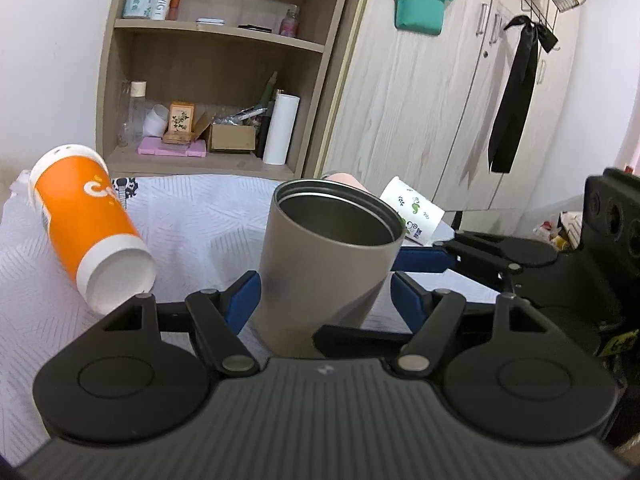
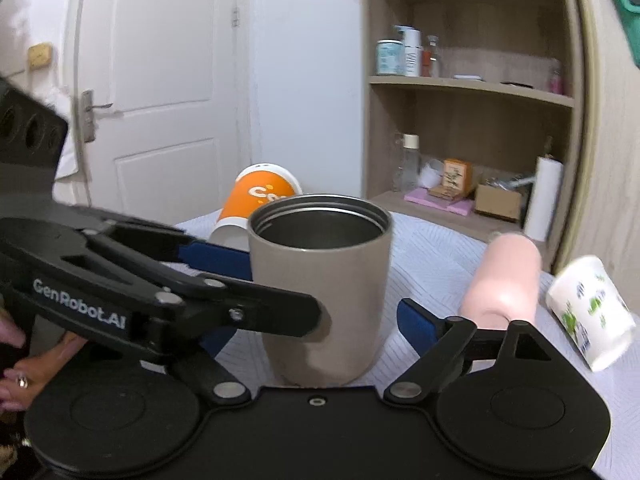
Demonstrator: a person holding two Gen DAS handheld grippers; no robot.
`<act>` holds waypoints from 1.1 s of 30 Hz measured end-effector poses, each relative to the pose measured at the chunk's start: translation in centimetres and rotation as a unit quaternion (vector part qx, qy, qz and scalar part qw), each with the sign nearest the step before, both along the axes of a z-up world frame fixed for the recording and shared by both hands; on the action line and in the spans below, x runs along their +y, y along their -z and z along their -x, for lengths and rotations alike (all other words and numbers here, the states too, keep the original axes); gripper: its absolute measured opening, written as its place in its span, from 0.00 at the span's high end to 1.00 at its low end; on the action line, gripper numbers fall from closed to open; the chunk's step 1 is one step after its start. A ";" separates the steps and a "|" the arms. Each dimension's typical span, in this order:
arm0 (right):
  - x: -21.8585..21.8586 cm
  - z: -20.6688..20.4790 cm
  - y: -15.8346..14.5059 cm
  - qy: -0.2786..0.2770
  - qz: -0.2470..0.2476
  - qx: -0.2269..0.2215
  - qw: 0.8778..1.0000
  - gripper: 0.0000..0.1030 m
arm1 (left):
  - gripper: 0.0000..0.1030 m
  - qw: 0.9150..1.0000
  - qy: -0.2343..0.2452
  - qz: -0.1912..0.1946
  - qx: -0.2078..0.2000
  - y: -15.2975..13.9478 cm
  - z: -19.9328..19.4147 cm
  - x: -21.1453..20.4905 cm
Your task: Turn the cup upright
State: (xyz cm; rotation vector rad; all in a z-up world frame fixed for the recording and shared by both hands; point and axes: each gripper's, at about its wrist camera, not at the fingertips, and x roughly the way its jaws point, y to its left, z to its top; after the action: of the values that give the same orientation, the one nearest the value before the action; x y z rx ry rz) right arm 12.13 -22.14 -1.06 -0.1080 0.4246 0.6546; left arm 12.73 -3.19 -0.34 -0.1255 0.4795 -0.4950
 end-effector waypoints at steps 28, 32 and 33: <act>-3.2 12.4 -2.9 0.168 -0.080 -0.088 0.979 0.13 | 0.29 0.991 -0.115 -0.044 -0.056 -2.1 11.2 1.8; -3.3 13.7 -3.3 0.187 -0.075 -0.091 0.975 0.13 | 0.27 0.988 -0.133 -0.058 -0.054 -2.3 12.0 1.8; -3.3 13.9 -3.4 0.194 -0.073 -0.088 0.974 0.13 | 0.27 0.988 -0.136 -0.059 -0.052 -2.3 12.1 1.8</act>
State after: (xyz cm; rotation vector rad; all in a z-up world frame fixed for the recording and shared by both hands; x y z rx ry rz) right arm -1.75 -25.41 2.33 0.0568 0.2156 0.2859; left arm 0.59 -1.39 1.92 -0.0496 0.3819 -0.2042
